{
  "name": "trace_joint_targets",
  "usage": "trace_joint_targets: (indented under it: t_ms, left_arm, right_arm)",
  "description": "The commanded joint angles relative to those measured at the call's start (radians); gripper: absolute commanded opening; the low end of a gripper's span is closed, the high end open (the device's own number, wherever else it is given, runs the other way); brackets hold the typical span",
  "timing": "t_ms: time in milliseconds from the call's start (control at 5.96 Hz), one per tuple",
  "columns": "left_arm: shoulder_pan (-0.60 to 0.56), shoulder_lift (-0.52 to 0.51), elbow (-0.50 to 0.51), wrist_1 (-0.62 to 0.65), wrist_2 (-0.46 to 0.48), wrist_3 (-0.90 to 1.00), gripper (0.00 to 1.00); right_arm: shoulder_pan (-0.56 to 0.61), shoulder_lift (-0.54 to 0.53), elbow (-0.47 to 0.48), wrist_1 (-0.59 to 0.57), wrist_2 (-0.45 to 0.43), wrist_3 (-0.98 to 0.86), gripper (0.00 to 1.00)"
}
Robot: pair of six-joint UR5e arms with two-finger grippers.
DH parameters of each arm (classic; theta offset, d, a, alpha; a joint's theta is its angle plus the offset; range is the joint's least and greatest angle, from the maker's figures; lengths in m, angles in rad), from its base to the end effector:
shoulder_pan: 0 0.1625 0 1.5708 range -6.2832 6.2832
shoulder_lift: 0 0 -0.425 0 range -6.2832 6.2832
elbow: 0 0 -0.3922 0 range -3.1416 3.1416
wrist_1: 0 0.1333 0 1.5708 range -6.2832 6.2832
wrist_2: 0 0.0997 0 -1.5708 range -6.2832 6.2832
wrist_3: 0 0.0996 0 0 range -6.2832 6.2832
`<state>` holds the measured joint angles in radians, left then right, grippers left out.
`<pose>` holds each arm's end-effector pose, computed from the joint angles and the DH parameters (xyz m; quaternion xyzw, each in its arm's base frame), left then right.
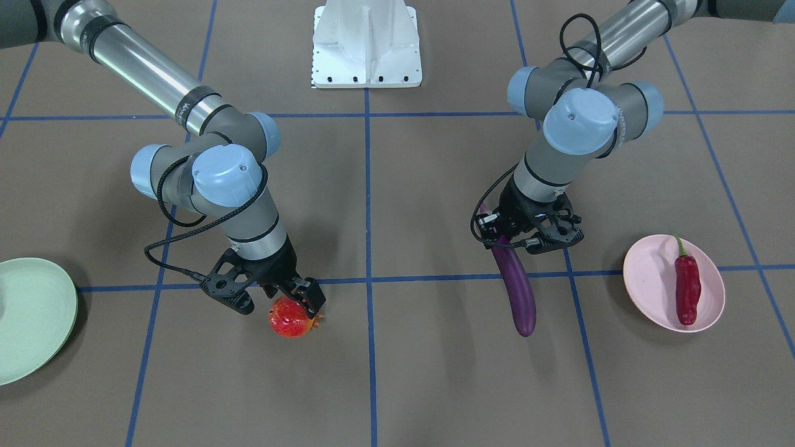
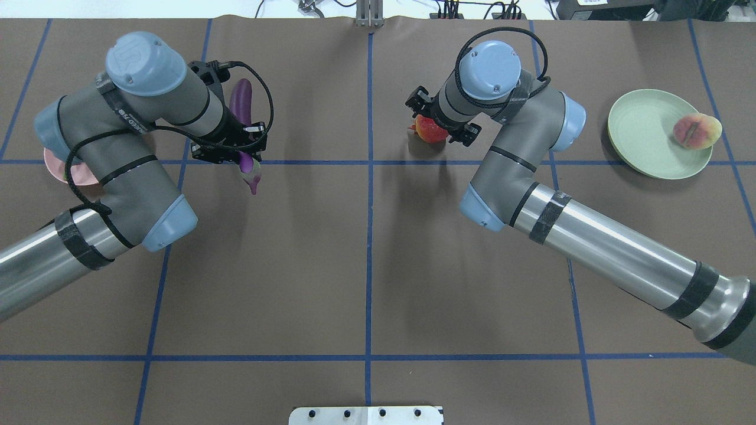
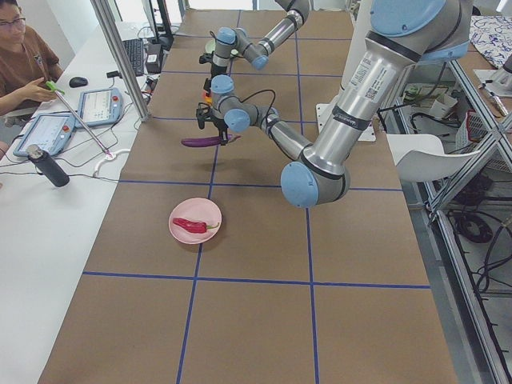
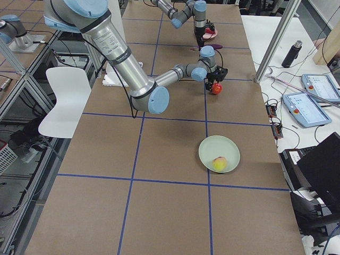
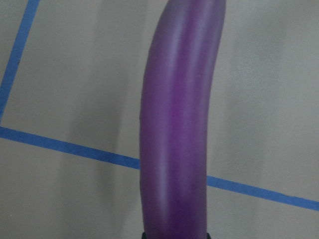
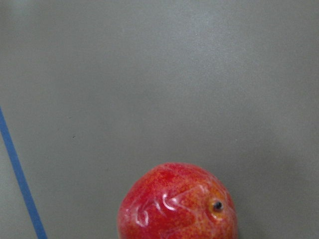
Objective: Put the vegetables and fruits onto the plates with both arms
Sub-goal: 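Grasp the red pomegranate with the right gripper and lift both items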
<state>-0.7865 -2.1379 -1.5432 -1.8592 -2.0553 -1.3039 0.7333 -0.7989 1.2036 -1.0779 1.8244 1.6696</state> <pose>0.4309 -0.5549 0.3057 0.0064 0.4480 -0.1351 0.8838 -0.5178 -0.6122 0.2948 0.0260 -0.4445 0.3110 0.8397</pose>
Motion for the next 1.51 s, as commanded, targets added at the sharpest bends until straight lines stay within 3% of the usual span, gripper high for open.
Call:
trace_joint_targets:
  t_ms: [0, 335, 503, 671, 1006, 1174, 1342]
  left_arm:
    - [0.001, 0.000, 0.000, 0.000, 0.000, 0.000, 0.00]
    - [0.003, 0.000, 0.000, 0.000, 0.000, 0.000, 0.00]
    - [0.003, 0.000, 0.000, 0.000, 0.000, 0.000, 0.00]
    - [0.003, 0.000, 0.000, 0.000, 0.000, 0.000, 0.00]
    - [-0.017, 0.001, -0.003, 0.000, -0.008, 0.003, 0.00]
    - [-0.042, 0.033, -0.014, 0.005, -0.009, 0.052, 0.00]
    - [-0.072, 0.132, -0.055, 0.003, -0.009, 0.134, 0.00]
  right_arm:
    - [0.000, 0.006, -0.013, 0.001, -0.010, -0.001, 1.00]
    - [-0.005, 0.010, -0.018, 0.001, -0.020, -0.001, 1.00]
    - [-0.005, 0.010, -0.021, 0.001, -0.020, -0.001, 0.92]
    - [-0.003, 0.010, -0.021, 0.000, -0.017, 0.001, 0.01]
    - [0.014, 0.009, 0.007, -0.003, -0.008, -0.036, 0.00]
    - [0.061, 0.001, 0.026, -0.008, 0.065, -0.043, 0.00]
    - [0.122, -0.026, 0.062, -0.013, 0.154, -0.068, 0.00]
